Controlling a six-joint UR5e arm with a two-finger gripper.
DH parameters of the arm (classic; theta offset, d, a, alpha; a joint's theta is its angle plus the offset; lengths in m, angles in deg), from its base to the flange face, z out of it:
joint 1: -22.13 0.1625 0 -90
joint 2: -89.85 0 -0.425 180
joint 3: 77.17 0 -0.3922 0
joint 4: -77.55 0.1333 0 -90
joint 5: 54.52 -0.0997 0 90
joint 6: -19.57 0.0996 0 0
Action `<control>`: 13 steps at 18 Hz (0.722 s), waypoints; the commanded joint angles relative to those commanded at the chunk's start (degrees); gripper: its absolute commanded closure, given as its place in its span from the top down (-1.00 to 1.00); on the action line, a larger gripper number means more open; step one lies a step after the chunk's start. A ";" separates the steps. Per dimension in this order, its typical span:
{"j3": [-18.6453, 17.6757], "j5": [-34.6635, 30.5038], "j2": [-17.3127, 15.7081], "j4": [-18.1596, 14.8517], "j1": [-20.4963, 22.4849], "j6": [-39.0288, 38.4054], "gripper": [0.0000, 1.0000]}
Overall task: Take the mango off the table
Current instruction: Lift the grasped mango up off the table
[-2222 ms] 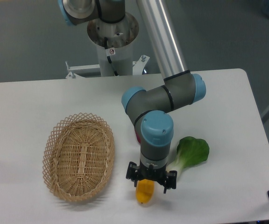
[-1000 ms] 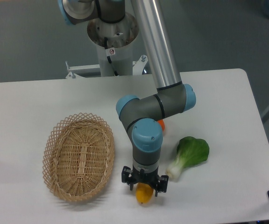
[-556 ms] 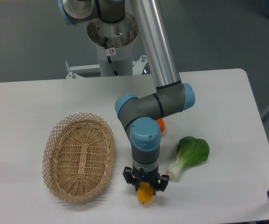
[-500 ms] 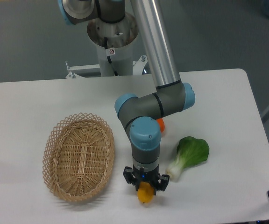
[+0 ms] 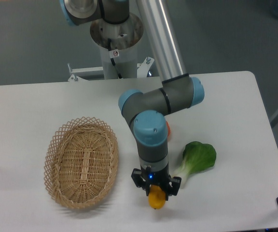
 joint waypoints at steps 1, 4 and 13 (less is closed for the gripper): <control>-0.09 -0.09 -1.05 -0.18 0.44 1.67 0.03; 0.17 0.09 -3.69 -4.29 1.84 3.00 0.02; 0.35 1.23 -11.17 -19.86 6.68 14.86 0.03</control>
